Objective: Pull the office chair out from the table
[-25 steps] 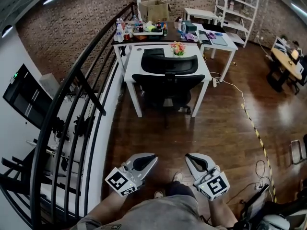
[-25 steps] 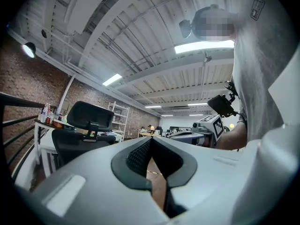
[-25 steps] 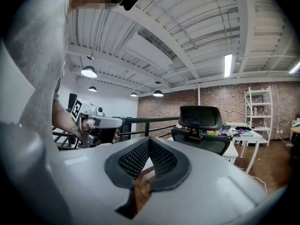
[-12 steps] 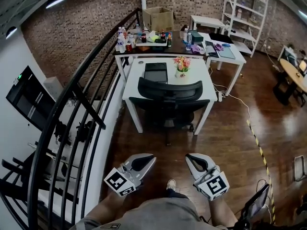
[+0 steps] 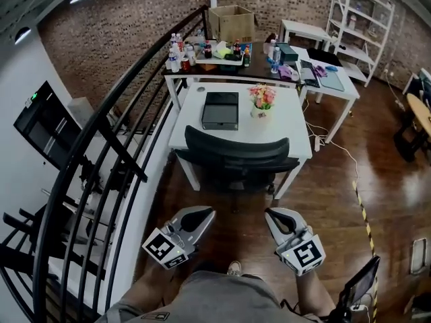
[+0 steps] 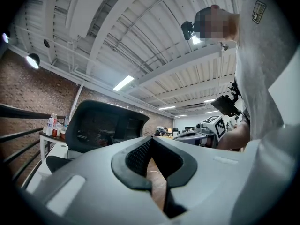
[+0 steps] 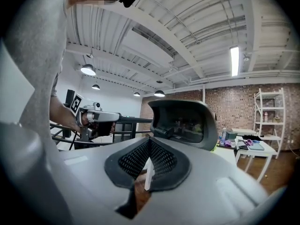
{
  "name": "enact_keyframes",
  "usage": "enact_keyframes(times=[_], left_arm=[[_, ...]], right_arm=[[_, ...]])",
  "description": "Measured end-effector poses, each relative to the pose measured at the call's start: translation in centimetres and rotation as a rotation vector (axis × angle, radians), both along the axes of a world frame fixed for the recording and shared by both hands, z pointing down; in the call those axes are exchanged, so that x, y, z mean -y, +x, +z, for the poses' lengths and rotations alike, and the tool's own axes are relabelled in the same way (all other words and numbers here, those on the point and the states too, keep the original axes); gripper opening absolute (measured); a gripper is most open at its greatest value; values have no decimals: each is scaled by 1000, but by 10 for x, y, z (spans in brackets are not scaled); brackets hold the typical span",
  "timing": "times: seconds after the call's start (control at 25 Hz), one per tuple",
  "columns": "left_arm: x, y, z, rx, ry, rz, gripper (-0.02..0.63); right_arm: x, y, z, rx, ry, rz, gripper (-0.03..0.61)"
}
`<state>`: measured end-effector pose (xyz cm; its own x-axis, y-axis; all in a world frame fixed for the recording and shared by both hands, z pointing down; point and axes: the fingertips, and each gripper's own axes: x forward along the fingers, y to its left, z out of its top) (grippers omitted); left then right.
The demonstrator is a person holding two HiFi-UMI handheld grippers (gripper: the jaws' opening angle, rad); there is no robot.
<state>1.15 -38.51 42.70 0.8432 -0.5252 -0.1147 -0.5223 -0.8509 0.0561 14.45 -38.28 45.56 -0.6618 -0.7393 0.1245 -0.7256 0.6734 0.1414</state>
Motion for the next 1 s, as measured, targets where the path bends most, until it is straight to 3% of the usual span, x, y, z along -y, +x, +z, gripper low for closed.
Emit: enact_keyframes(times=[0.56, 0.84, 0.92, 1.0], left_arm=[[101, -18, -4, 23, 8, -25, 5], [145, -41, -3, 51, 25, -88, 5], [155, -52, -1, 67, 26, -118, 50], [165, -63, 1, 89, 29, -146, 87]], right_arm=[[101, 12, -3, -11, -3, 66, 6], [133, 34, -3, -59, -1, 119, 6], [137, 43, -3, -67, -7, 133, 24], [141, 54, -4, -82, -10, 143, 91]])
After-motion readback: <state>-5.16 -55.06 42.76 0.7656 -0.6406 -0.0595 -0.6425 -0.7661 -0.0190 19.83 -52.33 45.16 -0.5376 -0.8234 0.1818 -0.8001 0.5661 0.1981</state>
